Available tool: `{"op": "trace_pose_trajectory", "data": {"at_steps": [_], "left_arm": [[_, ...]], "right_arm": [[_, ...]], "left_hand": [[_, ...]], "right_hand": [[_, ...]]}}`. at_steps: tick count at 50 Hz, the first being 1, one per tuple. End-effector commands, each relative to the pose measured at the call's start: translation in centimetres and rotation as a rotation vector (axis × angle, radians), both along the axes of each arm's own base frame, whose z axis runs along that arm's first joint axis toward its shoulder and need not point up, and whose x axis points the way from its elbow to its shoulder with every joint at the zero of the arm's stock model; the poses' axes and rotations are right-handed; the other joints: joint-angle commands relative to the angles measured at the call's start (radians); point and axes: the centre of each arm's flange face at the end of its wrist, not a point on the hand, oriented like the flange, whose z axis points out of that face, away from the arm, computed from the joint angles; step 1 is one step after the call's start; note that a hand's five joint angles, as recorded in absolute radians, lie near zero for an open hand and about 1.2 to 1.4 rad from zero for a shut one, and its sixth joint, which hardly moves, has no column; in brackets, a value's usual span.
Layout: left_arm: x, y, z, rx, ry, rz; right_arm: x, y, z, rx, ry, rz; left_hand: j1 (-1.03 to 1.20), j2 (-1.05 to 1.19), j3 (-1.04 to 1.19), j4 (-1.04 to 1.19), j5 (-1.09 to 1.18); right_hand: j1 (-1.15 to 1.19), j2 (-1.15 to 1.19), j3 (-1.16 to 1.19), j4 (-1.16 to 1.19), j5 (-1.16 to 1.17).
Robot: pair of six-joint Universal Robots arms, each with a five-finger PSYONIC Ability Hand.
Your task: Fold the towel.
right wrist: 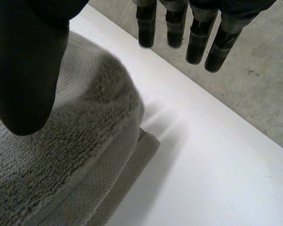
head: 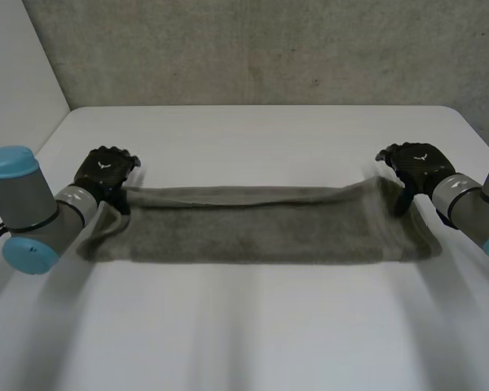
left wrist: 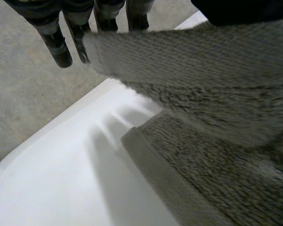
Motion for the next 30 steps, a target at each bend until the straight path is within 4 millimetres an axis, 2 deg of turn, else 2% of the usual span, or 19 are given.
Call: {"op": "trace_pose_trajectory", "data": {"at_steps": [1,10,17,24,29,30], "left_arm": [[0.2,-0.2,1.0,-0.028,-0.001,0.023],[0.0,-1.0,2.8,-0.086,0.008,0.008],[0.0,-1.9,3.3,-0.124,0.009,0.007],[-0.2,-2.3,2.8,-0.126,0.003,-0.009],[-0.3,-1.8,2.8,-0.108,0.004,-0.029],[-0.3,-1.8,2.8,-0.108,0.004,-0.029]], "right_arm": [[0.2,0.3,0.0,0.003,0.001,0.003],[0.0,0.4,0.9,-0.014,0.007,-0.025],[-0.5,0.6,1.0,-0.01,0.026,-0.083],[-0.6,1.2,1.2,-0.002,0.027,-0.083],[-0.6,1.2,2.1,-0.022,0.023,-0.09],[-0.7,1.3,2.8,-0.038,0.022,-0.095]], "left_hand": [[-0.143,-0.109,-0.058,-0.066,-0.1],[-0.143,-0.11,-0.058,-0.066,-0.1],[-0.143,-0.11,-0.058,-0.066,-0.1],[-0.146,-0.112,-0.058,-0.066,-0.103],[-0.146,-0.112,-0.058,-0.066,-0.103],[-0.146,-0.112,-0.058,-0.066,-0.103]], "right_hand": [[-0.087,-0.09,-0.053,-0.076,-0.064],[-0.087,-0.09,-0.053,-0.076,-0.064],[-0.087,-0.09,-0.053,-0.076,-0.064],[-0.087,-0.09,-0.053,-0.076,-0.064],[-0.087,-0.09,-0.053,-0.076,-0.064],[-0.087,-0.09,-0.053,-0.076,-0.064]]}}
